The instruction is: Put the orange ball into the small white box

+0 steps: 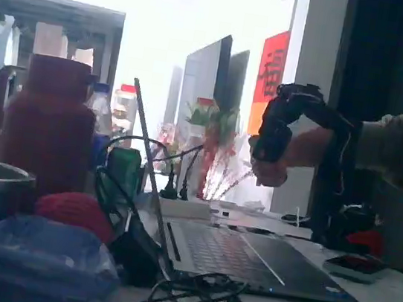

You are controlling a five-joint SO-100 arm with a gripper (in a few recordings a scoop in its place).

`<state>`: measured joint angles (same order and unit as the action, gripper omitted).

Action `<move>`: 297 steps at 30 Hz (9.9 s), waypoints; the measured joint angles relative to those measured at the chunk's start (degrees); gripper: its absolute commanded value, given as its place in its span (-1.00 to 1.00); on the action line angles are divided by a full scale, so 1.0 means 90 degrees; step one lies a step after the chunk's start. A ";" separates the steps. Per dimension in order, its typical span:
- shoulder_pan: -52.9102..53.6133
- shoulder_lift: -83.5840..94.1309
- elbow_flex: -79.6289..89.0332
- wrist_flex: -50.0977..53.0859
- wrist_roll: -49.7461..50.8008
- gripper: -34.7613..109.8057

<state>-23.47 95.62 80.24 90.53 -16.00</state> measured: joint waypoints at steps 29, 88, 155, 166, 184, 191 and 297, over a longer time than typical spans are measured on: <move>-0.0068 -0.2080 -0.1445 0.0000 0.0020 -0.32; 0.2754 0.1465 -0.1475 0.0430 0.1152 -0.06; 0.2773 0.7373 0.7988 -0.3193 0.1152 -0.07; 0.2773 0.7373 0.7988 -0.3203 0.1152 -0.54; 0.2812 0.7451 0.8984 -0.3330 0.1211 -0.52; 0.2793 0.7451 0.9111 -0.3340 0.1143 -0.52; 0.2793 0.7422 0.9111 -0.3213 0.1143 -0.52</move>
<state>1.67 162.42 162.25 61.61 -5.71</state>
